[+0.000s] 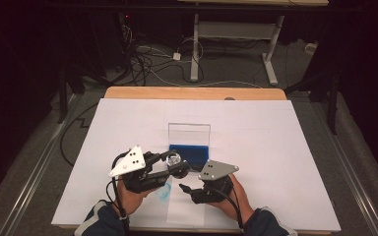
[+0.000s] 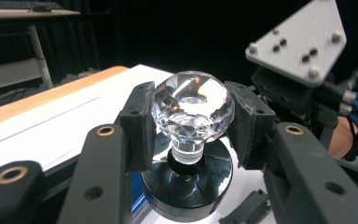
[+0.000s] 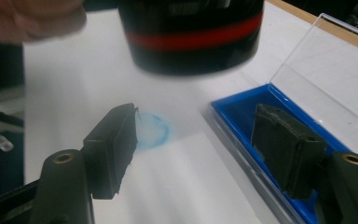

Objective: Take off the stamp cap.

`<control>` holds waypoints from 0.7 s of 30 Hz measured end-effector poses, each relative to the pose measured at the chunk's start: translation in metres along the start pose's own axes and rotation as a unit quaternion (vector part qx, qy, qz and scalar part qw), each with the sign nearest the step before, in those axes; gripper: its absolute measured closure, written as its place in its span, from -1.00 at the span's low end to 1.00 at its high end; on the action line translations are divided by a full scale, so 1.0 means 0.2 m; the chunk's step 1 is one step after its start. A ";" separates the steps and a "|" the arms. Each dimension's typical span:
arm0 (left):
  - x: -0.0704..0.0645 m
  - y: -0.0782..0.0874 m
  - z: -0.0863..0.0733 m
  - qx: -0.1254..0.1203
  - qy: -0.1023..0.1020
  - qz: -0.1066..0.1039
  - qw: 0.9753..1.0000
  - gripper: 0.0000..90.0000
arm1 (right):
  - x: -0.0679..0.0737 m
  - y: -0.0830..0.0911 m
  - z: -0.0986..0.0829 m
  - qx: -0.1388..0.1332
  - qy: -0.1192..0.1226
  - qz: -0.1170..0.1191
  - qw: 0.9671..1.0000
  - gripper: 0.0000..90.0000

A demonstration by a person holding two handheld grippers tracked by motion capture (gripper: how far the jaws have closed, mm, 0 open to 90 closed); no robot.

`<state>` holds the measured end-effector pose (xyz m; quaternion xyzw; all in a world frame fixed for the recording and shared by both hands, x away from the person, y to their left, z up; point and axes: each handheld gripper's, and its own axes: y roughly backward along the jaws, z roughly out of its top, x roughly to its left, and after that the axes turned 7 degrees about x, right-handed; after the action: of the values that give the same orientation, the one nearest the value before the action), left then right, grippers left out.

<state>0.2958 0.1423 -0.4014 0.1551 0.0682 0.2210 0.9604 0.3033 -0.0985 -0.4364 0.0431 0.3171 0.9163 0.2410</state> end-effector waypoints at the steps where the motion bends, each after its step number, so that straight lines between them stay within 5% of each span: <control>1: 0.00 -0.01 0.00 0.002 0.001 -0.002 1.000 0.21 | 0.00 0.00 0.00 -0.002 -0.007 -0.002 1.000 -0.39; 6: -0.02 -0.04 -0.02 -0.004 0.014 -0.028 1.000 0.21 | 0.00 -0.01 0.00 -0.031 -0.024 0.020 0.999 -0.45; 13: -0.02 -0.05 -0.02 -0.004 0.023 -0.045 0.999 0.20 | 0.00 0.00 0.01 -0.047 -0.017 0.033 0.998 -0.30; 21: -0.02 -0.06 -0.02 -0.004 0.027 -0.062 0.998 0.20 | 0.02 0.01 0.02 -0.038 0.001 0.043 0.998 -0.15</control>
<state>0.2955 0.1314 -0.4085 0.1409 0.1029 0.1655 0.9706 0.3002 -0.0955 -0.4328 0.0467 0.2798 0.9373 0.2023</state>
